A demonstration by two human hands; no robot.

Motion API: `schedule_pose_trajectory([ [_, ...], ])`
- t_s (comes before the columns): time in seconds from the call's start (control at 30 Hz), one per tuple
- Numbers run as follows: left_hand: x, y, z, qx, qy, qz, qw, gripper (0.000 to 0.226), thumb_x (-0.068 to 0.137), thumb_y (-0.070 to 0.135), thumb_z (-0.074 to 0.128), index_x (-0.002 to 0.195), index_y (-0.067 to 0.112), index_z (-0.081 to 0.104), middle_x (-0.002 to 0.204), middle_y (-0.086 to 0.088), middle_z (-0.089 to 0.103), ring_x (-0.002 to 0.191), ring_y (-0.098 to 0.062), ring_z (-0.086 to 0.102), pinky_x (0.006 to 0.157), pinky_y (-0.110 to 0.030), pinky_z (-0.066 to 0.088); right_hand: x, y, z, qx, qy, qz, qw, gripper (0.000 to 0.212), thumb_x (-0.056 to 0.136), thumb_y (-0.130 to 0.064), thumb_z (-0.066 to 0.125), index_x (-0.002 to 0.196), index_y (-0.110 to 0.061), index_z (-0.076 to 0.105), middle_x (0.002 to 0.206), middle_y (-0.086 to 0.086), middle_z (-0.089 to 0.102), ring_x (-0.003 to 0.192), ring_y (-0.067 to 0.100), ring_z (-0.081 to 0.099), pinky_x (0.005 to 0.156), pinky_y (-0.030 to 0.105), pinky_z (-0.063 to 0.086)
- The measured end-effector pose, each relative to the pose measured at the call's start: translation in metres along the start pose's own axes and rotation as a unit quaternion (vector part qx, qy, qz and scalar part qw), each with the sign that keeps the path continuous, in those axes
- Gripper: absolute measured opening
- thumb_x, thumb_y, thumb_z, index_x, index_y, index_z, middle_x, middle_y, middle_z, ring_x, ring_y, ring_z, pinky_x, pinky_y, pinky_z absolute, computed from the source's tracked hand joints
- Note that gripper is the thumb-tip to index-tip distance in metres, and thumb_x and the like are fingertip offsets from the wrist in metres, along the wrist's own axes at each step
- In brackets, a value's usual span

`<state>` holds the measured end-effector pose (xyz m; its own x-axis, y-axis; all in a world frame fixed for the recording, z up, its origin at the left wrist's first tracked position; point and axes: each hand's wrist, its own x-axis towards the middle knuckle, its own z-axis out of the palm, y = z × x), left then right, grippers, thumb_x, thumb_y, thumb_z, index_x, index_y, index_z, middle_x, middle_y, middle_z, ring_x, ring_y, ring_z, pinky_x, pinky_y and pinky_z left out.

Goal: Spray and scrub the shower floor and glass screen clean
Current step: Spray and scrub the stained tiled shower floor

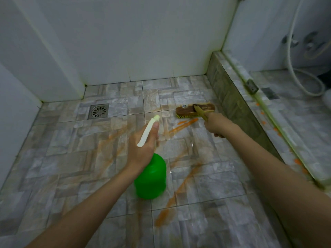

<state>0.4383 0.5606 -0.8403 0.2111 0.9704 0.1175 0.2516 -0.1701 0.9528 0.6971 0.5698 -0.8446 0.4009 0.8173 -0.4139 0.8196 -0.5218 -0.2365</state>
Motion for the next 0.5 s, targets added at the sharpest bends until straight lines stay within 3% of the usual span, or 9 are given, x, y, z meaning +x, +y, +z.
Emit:
schedule_pose_trajectory([
  [0.1, -0.003, -0.007, 0.007, -0.021, 0.005, -0.014, 1.000, 0.048, 0.096, 0.046, 0.051, 0.058, 0.018, 0.054, 0.047, 0.005, 0.049, 0.043, -0.011, 0.050, 0.045, -0.034, 0.040, 0.000, -0.001, -0.001, -0.015, -0.001, 0.001, 1.000, 0.055, 0.099, -0.015, 0.036, 0.150, -0.033, 0.027, 0.098, 0.015, 0.059, 0.061, 0.021, 0.061, 0.048, 0.029, 0.050],
  [0.2, 0.000, -0.013, 0.006, -0.012, -0.008, -0.012, 1.000, 0.048, 0.103, 0.035, 0.052, 0.061, 0.015, 0.064, 0.050, 0.002, 0.061, 0.046, -0.012, 0.058, 0.048, -0.017, 0.045, 0.001, 0.002, -0.004, -0.025, -0.006, 0.000, 1.000, 0.058, 0.099, -0.014, 0.036, 0.150, -0.037, 0.023, 0.107, 0.017, 0.059, 0.060, 0.021, 0.060, 0.044, 0.027, 0.045],
  [0.27, 0.001, -0.014, 0.006, -0.006, -0.019, -0.014, 1.000, 0.048, 0.105, 0.036, 0.052, 0.064, 0.015, 0.067, 0.055, 0.000, 0.065, 0.051, -0.016, 0.062, 0.051, -0.016, 0.048, 0.001, 0.004, -0.006, -0.027, -0.010, -0.001, 1.000, 0.058, 0.099, -0.013, 0.036, 0.150, -0.038, 0.023, 0.106, 0.016, 0.058, 0.060, 0.021, 0.060, 0.044, 0.026, 0.044],
  [0.37, 0.003, -0.011, 0.008, -0.025, 0.007, -0.044, 0.999, 0.047, 0.102, 0.037, 0.056, 0.058, 0.019, 0.059, 0.047, 0.007, 0.055, 0.044, -0.008, 0.055, 0.048, -0.019, 0.047, 0.001, 0.004, -0.006, -0.018, -0.011, -0.002, 1.000, 0.059, 0.100, -0.013, 0.035, 0.151, -0.038, 0.022, 0.116, 0.018, 0.058, 0.063, 0.022, 0.061, 0.046, 0.026, 0.046],
  [0.5, 0.009, -0.002, 0.011, 0.003, -0.015, -0.052, 0.999, 0.048, 0.101, 0.041, 0.056, 0.062, 0.015, 0.062, 0.053, 0.005, 0.060, 0.045, -0.002, 0.056, 0.051, -0.012, 0.044, -0.002, 0.003, -0.007, -0.020, -0.013, -0.002, 1.000, 0.058, 0.100, -0.013, 0.035, 0.151, -0.038, 0.020, 0.121, 0.021, 0.056, 0.062, 0.021, 0.059, 0.045, 0.027, 0.045],
])
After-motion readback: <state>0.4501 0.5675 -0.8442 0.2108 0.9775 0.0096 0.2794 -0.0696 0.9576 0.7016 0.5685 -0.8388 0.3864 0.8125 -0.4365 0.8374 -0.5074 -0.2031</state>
